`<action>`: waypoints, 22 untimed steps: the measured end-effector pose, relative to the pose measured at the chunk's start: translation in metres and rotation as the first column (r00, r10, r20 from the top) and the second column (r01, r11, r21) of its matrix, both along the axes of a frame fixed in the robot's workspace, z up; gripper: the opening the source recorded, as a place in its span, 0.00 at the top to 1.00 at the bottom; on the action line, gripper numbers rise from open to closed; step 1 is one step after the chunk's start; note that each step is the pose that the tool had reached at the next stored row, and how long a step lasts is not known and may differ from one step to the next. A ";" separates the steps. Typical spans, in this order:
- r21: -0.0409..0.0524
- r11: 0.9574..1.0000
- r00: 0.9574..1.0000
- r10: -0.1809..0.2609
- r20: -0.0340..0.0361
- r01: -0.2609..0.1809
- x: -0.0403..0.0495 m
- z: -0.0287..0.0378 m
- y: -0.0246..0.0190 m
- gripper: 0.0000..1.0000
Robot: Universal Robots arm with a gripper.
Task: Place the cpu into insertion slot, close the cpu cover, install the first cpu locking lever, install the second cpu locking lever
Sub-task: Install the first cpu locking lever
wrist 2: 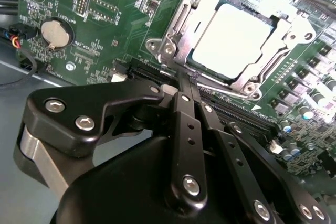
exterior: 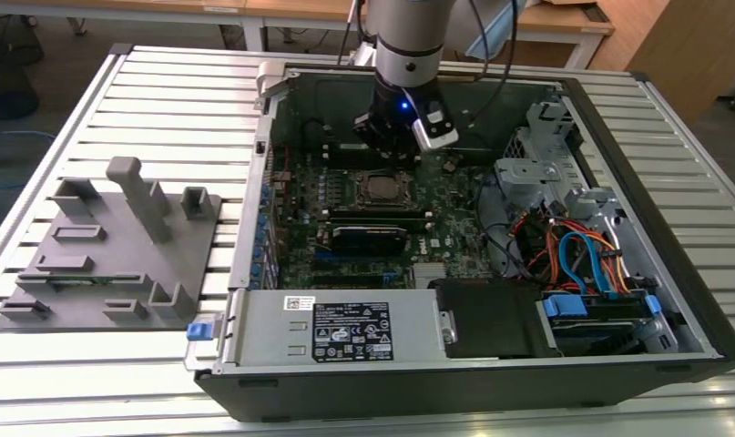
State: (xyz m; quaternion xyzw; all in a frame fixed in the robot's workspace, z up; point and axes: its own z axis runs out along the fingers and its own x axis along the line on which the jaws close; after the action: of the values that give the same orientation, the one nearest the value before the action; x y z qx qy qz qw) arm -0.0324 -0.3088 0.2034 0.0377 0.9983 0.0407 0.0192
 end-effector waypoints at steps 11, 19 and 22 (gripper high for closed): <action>-0.030 1.000 1.000 0.000 0.000 0.000 0.0001 -0.0064 -0.0001 0.90; -0.031 1.000 1.000 0.000 0.000 0.000 0.0001 -0.0084 -0.0001 0.90; -0.023 1.000 1.000 0.000 0.000 0.000 0.0002 -0.0085 -0.0001 0.90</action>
State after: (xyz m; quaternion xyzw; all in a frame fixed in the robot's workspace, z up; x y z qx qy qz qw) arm -0.0323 -0.3089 0.1949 0.0375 0.9987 0.0293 0.0194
